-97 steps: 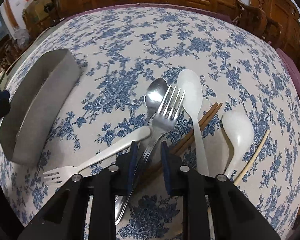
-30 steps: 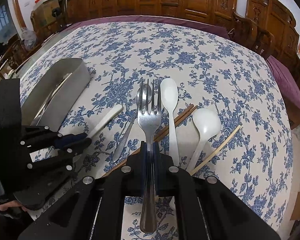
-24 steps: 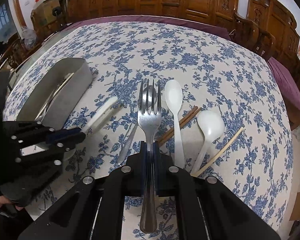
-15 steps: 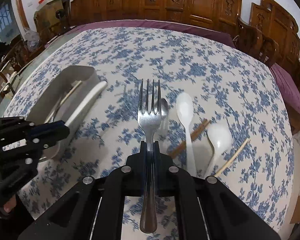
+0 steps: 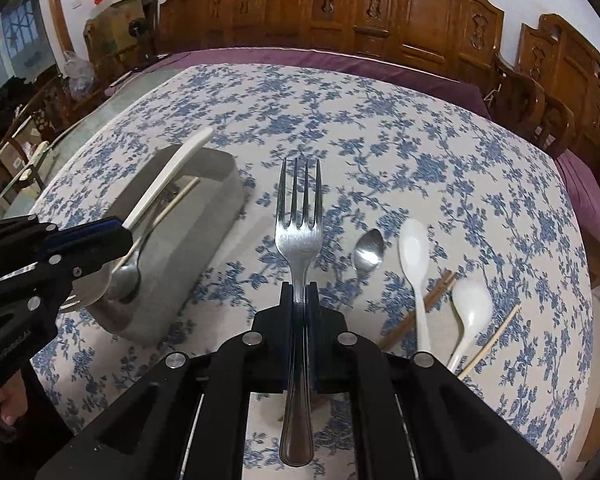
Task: Organize utensils
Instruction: 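Place the white plastic fork in the tray with the left tool while the right tool carries the steel fork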
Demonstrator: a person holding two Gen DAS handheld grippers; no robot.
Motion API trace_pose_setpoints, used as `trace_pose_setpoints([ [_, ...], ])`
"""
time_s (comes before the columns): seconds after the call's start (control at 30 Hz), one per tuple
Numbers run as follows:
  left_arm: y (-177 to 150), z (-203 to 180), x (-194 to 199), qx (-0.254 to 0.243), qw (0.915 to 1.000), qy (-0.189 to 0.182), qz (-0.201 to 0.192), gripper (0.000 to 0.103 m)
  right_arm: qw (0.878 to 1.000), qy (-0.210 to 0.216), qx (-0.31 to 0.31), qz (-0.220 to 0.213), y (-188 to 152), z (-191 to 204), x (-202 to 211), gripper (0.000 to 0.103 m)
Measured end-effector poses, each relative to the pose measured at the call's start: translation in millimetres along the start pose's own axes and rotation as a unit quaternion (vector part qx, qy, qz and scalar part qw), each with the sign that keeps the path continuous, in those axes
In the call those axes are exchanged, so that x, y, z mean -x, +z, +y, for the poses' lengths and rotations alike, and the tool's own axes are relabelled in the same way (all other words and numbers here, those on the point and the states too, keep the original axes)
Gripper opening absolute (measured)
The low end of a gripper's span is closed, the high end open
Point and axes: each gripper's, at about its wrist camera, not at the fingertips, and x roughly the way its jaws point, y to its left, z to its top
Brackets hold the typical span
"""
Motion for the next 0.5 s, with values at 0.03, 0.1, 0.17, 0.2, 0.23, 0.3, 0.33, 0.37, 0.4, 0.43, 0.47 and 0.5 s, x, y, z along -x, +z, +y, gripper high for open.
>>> trace_pose_setpoints([
  [0.03,-0.2,2.7,0.3,0.003,1.0000,0.000,-0.001,0.006,1.000,0.002,0.001,-0.001,1.1,2.5,0.2,0.008],
  [0.1,-1.7,9.7,0.0,0.010,0.9999,0.000,-0.003,0.006,1.000,0.003,0.004,-0.001,3.2,6.7,0.2,0.008],
  [0.17,-3.3,16.9,-1.4,0.017,0.9999,0.000,-0.001,0.006,1.000,0.004,0.007,-0.002,5.6,10.2,0.3,0.008],
  [0.2,-4.4,19.8,-1.7,0.020,0.9998,0.001,-0.001,0.006,1.000,0.005,0.007,-0.003,7.2,12.2,0.6,0.008],
  [0.23,-4.8,23.1,-2.2,0.023,0.9997,0.001,-0.001,0.006,1.000,0.005,0.007,-0.004,8.4,13.5,0.7,0.008],
  [0.3,-5.9,31.9,-3.7,0.031,0.9995,0.001,0.001,0.006,1.000,0.007,0.008,-0.005,11.1,16.8,0.7,0.008],
  [0.33,-6.4,37.3,-4.9,0.037,0.9993,0.001,0.001,0.006,1.000,0.007,0.008,-0.005,12.5,18.6,0.4,0.008],
  [0.37,-7.1,40.7,-6.0,0.041,0.9992,0.001,0.003,0.006,1.000,0.008,0.009,-0.005,13.9,20.8,0.2,0.008],
  [0.4,-7.9,46.6,-8.0,0.047,0.9989,0.000,0.006,0.006,1.000,0.009,0.010,-0.006,15.1,22.9,0.1,0.008],
  [0.43,-9.0,51.3,-9.5,0.052,0.9986,-0.002,0.009,0.006,1.000,0.009,0.011,-0.006,16.2,24.7,-0.2,0.008],
  [0.47,-10.1,57.5,-11.9,0.058,0.9982,-0.005,0.013,0.006,1.000,0.010,0.013,-0.005,17.5,27.3,-0.7,0.008],
  [0.5,-10.7,60.8,-13.0,0.062,0.9980,-0.005,0.014,0.006,1.000,0.010,0.016,-0.005,19.2,30.3,-1.3,0.008],
])
